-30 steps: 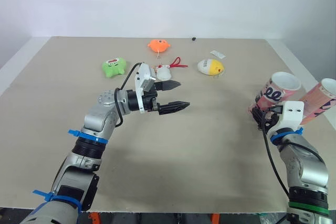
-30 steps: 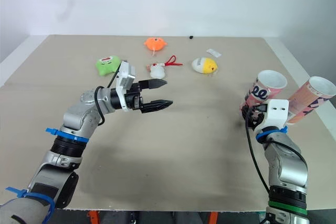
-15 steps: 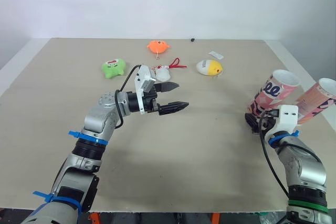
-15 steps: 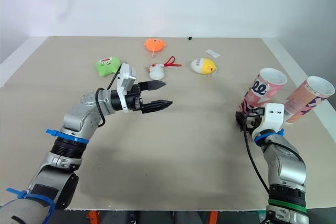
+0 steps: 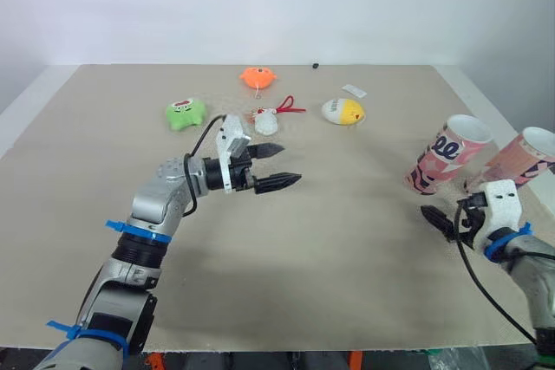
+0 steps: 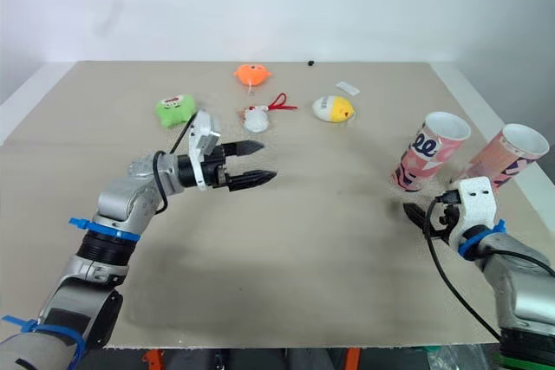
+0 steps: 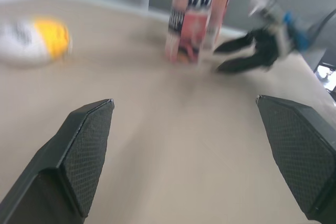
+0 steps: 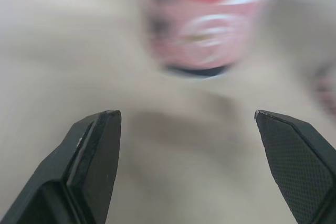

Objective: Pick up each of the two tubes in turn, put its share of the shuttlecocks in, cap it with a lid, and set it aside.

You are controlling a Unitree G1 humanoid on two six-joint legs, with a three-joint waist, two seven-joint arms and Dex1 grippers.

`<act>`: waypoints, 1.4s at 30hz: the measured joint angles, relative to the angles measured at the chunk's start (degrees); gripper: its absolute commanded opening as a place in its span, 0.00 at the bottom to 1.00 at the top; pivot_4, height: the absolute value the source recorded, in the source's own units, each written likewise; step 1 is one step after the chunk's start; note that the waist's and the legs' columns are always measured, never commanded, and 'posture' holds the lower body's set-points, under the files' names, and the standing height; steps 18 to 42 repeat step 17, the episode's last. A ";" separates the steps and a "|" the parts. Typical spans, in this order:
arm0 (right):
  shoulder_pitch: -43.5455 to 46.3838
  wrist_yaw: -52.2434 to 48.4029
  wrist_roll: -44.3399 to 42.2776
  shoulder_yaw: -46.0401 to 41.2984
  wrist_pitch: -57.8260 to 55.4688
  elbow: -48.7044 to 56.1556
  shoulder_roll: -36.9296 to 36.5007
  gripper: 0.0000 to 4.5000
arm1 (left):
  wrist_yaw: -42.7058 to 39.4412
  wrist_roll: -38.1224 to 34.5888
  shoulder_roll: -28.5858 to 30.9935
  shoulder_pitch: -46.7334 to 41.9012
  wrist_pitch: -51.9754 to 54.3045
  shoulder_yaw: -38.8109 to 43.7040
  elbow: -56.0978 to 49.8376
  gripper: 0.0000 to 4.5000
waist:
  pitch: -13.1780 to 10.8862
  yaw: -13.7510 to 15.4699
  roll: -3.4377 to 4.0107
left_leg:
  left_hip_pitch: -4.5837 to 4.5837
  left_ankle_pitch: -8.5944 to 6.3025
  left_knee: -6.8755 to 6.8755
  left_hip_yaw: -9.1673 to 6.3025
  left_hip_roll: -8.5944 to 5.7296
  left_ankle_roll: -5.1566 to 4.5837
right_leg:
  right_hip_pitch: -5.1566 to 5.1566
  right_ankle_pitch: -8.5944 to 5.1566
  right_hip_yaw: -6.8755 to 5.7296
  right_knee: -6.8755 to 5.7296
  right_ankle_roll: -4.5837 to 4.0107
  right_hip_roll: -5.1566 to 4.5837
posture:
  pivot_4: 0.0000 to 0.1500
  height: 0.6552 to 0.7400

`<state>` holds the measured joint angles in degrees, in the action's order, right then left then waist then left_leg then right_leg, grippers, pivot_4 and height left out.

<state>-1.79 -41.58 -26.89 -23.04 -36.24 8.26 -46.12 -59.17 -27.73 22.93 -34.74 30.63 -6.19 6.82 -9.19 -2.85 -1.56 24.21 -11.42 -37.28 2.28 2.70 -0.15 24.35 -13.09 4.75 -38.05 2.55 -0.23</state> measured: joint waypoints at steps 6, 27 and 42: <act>-0.92 -11.24 -10.08 5.09 -2.53 15.57 -1.43 0.97 | 1.31 -3.86 5.69 10.84 4.70 5.74 -8.94 1.00 | -0.07 -0.11 -0.11 | -0.03 -0.02 -0.01 -0.11 0.17 0.04 | -0.02 -0.18 -0.18 -0.01 -0.35 0.06 | 1.00 1.00; 12.02 -8.31 -8.41 23.16 -3.41 12.16 9.53 0.97 | 8.02 -4.72 10.41 28.64 3.03 15.81 -20.69 1.00 | -0.18 1.31 -0.42 | 0.17 -0.11 -0.07 0.01 -0.11 0.24 | 0.04 -0.41 -0.31 0.07 -0.06 -0.79 | 1.00 1.00; 12.02 -8.31 -8.41 23.16 -3.41 12.16 9.53 0.97 | 8.02 -4.72 10.41 28.64 3.03 15.81 -20.69 1.00 | -0.18 1.31 -0.42 | 0.17 -0.11 -0.07 0.01 -0.11 0.24 | 0.04 -0.41 -0.31 0.07 -0.06 -0.79 | 1.00 1.00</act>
